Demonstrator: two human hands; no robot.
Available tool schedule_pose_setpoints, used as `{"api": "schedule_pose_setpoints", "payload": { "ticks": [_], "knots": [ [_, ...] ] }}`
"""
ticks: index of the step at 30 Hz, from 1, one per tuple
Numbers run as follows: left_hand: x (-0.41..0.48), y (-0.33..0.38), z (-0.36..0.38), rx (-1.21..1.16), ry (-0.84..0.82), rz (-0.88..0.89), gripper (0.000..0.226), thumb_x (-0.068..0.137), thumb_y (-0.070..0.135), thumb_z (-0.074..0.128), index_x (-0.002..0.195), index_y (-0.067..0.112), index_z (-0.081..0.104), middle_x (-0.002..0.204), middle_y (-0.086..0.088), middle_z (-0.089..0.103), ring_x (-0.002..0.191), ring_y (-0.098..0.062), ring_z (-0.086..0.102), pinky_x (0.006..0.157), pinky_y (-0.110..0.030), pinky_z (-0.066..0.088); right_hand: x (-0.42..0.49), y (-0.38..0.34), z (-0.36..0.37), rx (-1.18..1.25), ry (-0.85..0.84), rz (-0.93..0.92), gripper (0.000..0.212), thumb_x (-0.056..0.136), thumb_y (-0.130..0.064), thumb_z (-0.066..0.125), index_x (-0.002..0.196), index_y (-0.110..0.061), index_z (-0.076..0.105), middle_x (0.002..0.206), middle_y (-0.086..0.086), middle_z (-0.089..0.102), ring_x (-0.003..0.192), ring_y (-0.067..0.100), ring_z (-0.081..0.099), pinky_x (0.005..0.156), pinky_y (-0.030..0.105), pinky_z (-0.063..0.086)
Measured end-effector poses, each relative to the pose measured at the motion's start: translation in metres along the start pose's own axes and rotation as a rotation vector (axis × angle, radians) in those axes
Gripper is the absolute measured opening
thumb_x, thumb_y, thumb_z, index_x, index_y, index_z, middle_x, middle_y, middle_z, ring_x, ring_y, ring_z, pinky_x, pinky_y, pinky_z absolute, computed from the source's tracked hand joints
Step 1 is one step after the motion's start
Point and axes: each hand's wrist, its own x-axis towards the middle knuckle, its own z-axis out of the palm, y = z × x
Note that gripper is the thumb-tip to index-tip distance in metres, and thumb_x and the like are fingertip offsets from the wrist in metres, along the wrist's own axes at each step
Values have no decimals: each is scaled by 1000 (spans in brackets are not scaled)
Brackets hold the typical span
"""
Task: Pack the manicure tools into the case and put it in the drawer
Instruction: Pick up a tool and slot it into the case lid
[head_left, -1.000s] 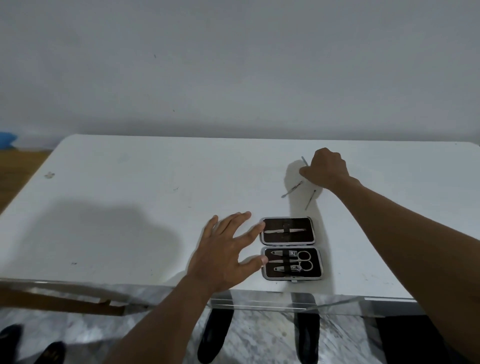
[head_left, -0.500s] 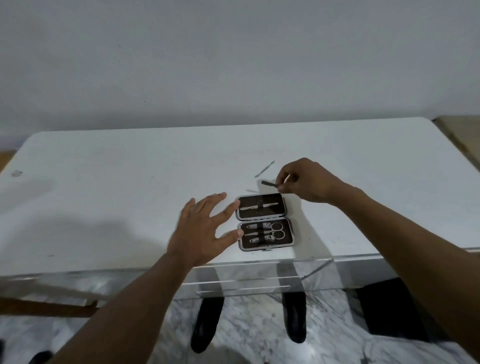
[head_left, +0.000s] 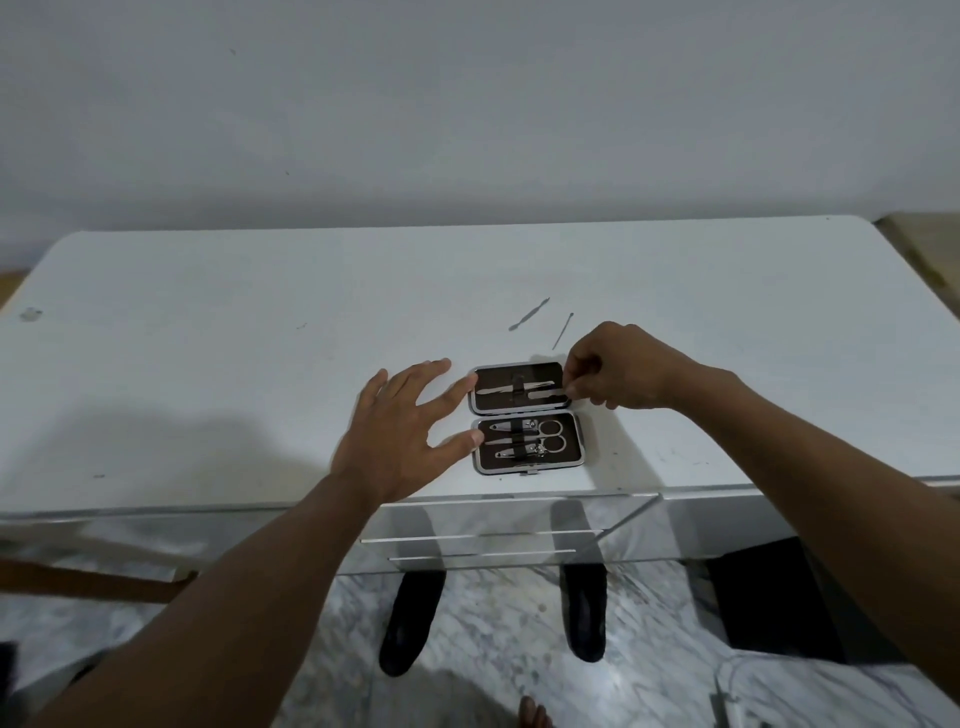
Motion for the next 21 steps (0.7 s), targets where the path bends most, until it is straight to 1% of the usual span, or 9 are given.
{"api": "schedule_pose_setpoints", "payload": {
  "ticks": [2, 5, 6, 8, 9, 11, 13, 17, 21],
  "knots": [
    [0, 0, 0, -3, 3, 1, 65, 88, 74, 23, 146, 44, 28, 156, 7, 30, 143, -13, 22, 118, -49, 12, -1, -1, 0, 10, 0, 5, 5, 82, -14, 70, 79, -18, 69, 65, 0, 68, 57, 15, 63, 61, 31, 57],
    [0, 1, 0, -8, 10, 2, 65, 88, 74, 25, 146, 44, 30, 155, 6, 32, 142, -14, 24, 117, -49, 14, -4, 0, 1, 12, 0, -5, 3, 83, -14, 69, 83, -17, 71, 70, 1, 70, 58, 16, 63, 63, 33, 58],
    [0, 1, 0, -7, 13, 2, 65, 88, 74, 25, 145, 44, 30, 155, 6, 32, 142, -15, 25, 117, -50, 14, -5, 0, 2, -1, 8, -15, 5, 82, -15, 70, 86, -17, 72, 73, 2, 71, 57, 14, 63, 62, 30, 57],
    [0, 1, 0, -2, 16, 0, 65, 88, 74, 25, 145, 44, 30, 155, 7, 32, 142, -14, 25, 117, -49, 15, -7, 0, 3, -54, 25, -51, 10, 81, -15, 71, 90, -16, 75, 79, 2, 72, 55, 6, 58, 59, 20, 49],
    [0, 1, 0, -1, 17, -2, 64, 88, 74, 25, 145, 45, 30, 155, 7, 32, 142, -14, 25, 117, -49, 14, -8, 0, 3, -85, 35, -68, 12, 81, -15, 72, 92, -16, 77, 80, 2, 72, 57, 4, 56, 61, 20, 46],
    [0, 0, 0, -3, 13, -5, 64, 88, 74, 25, 145, 45, 29, 155, 7, 32, 142, -13, 24, 118, -49, 14, -9, -1, 4, -125, 64, -87, 14, 82, -16, 71, 95, -16, 77, 85, 3, 72, 65, 10, 56, 70, 24, 46],
    [0, 0, 0, -10, 9, -8, 65, 88, 75, 25, 145, 45, 29, 155, 7, 31, 143, -14, 24, 118, -50, 13, -10, 0, 5, -138, 103, -103, 15, 81, -15, 70, 95, -16, 76, 87, 4, 73, 72, 15, 57, 74, 27, 47],
    [0, 0, 0, -9, 4, -6, 64, 88, 74, 23, 146, 46, 27, 156, 8, 30, 143, -13, 22, 118, -49, 12, -11, 3, 6, -184, 147, -146, 8, 79, -11, 69, 85, -14, 73, 84, 4, 72, 76, 19, 59, 71, 29, 47],
    [0, 1, 0, -8, -1, -4, 65, 89, 74, 22, 146, 45, 27, 156, 7, 30, 143, -14, 22, 118, -49, 11, -13, 2, 6, -277, 128, -207, 18, 82, -7, 62, 92, -13, 76, 92, 5, 73, 82, 22, 61, 74, 31, 48]
  ]
}}
